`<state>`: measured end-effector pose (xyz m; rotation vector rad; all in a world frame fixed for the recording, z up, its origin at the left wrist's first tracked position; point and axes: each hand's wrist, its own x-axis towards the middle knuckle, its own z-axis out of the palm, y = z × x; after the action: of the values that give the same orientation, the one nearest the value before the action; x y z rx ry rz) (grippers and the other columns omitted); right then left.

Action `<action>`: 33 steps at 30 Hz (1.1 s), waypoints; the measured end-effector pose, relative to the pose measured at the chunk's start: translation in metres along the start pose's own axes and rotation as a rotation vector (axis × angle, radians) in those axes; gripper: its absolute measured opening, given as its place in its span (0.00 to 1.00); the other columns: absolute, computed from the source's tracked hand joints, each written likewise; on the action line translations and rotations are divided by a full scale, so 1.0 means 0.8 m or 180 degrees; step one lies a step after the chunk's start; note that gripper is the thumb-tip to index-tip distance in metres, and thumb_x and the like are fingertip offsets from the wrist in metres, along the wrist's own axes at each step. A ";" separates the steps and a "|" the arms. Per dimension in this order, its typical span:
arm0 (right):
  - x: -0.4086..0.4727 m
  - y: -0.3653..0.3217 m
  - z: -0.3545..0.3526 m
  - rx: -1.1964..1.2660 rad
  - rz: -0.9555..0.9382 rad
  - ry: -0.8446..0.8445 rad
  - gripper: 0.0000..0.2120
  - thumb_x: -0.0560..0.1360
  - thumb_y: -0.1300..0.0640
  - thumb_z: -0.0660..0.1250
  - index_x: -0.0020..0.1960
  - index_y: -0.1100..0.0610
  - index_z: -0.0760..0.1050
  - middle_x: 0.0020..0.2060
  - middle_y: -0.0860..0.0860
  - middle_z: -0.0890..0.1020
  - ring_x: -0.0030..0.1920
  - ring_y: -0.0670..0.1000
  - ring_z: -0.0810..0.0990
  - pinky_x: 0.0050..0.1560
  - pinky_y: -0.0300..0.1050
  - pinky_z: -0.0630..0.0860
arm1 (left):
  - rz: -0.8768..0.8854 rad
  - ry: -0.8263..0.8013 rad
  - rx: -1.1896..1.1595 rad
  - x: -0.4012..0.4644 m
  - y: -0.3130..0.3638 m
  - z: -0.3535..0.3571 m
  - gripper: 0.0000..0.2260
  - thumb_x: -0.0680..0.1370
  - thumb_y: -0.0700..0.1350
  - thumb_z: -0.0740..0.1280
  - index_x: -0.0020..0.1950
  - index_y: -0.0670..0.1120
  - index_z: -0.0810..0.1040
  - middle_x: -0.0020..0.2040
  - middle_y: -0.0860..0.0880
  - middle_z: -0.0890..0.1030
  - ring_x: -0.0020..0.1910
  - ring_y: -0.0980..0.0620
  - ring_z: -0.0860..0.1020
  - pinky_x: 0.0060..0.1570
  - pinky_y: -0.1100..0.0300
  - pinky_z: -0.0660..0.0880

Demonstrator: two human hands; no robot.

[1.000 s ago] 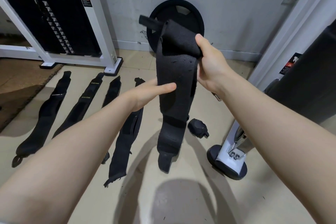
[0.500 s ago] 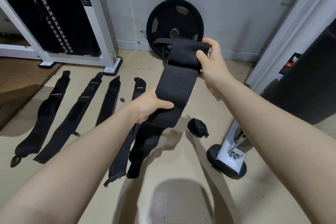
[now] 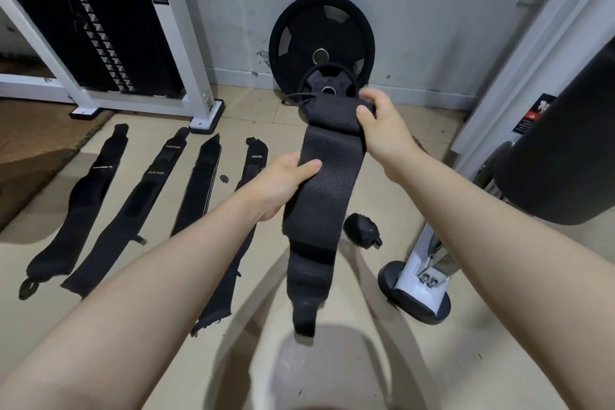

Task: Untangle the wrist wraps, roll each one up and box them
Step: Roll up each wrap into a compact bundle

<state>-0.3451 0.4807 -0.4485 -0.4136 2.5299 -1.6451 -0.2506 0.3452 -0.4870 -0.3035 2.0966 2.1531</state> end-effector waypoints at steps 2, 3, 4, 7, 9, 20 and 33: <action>-0.009 0.007 -0.002 -0.0699 0.0039 -0.0145 0.16 0.81 0.51 0.55 0.66 0.53 0.70 0.66 0.53 0.67 0.59 0.50 0.71 0.60 0.41 0.66 | 0.0048 -0.0126 0.0260 -0.004 0.000 -0.004 0.07 0.82 0.42 0.59 0.52 0.48 0.77 0.48 0.52 0.82 0.47 0.55 0.81 0.50 0.63 0.76; -0.014 0.014 -0.002 -0.0651 0.0126 -0.0466 0.16 0.81 0.49 0.56 0.64 0.53 0.72 0.65 0.52 0.70 0.59 0.49 0.72 0.59 0.40 0.67 | 0.0081 -0.0226 0.0377 -0.006 0.000 -0.005 0.07 0.82 0.41 0.59 0.52 0.50 0.77 0.47 0.53 0.82 0.46 0.57 0.81 0.48 0.65 0.76; -0.022 0.019 -0.002 -0.0386 0.0334 -0.0927 0.15 0.81 0.47 0.56 0.60 0.53 0.75 0.61 0.50 0.75 0.57 0.48 0.75 0.56 0.40 0.69 | 0.0110 -0.0321 0.0461 -0.007 0.000 -0.007 0.08 0.82 0.40 0.60 0.54 0.51 0.76 0.47 0.54 0.83 0.46 0.58 0.81 0.48 0.65 0.76; -0.039 0.037 0.003 0.0206 0.0886 -0.1813 0.15 0.81 0.44 0.55 0.56 0.50 0.77 0.56 0.48 0.81 0.58 0.49 0.78 0.63 0.46 0.71 | 0.0255 -0.0473 0.0887 -0.007 -0.002 -0.015 0.14 0.79 0.36 0.62 0.56 0.53 0.77 0.46 0.57 0.83 0.46 0.59 0.81 0.48 0.64 0.76; -0.038 0.047 0.005 0.0267 0.0520 -0.1793 0.14 0.81 0.53 0.58 0.65 0.48 0.71 0.62 0.48 0.76 0.63 0.49 0.73 0.69 0.47 0.66 | 0.0257 -0.0617 0.1368 -0.008 0.000 -0.020 0.15 0.77 0.35 0.62 0.51 0.56 0.78 0.42 0.59 0.82 0.44 0.59 0.80 0.47 0.65 0.75; -0.011 0.011 0.032 -0.2075 -0.0552 -0.1994 0.10 0.75 0.57 0.68 0.48 0.65 0.79 0.42 0.61 0.81 0.42 0.55 0.76 0.45 0.50 0.72 | 0.0900 0.0556 0.1865 0.002 -0.037 0.007 0.09 0.73 0.40 0.68 0.53 0.49 0.79 0.46 0.56 0.76 0.50 0.55 0.73 0.51 0.63 0.67; -0.015 0.009 0.010 0.0133 -0.0069 -0.0626 0.04 0.77 0.63 0.66 0.47 0.58 0.79 0.39 0.47 0.79 0.41 0.42 0.76 0.44 0.32 0.73 | -0.1780 0.0626 -0.2612 0.004 -0.079 0.046 0.44 0.77 0.71 0.43 0.66 0.33 0.70 0.64 0.35 0.75 0.62 0.39 0.75 0.60 0.48 0.74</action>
<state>-0.3332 0.4794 -0.4592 -0.5704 2.3530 -1.5759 -0.2414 0.3839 -0.5488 -1.0526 0.8821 2.5122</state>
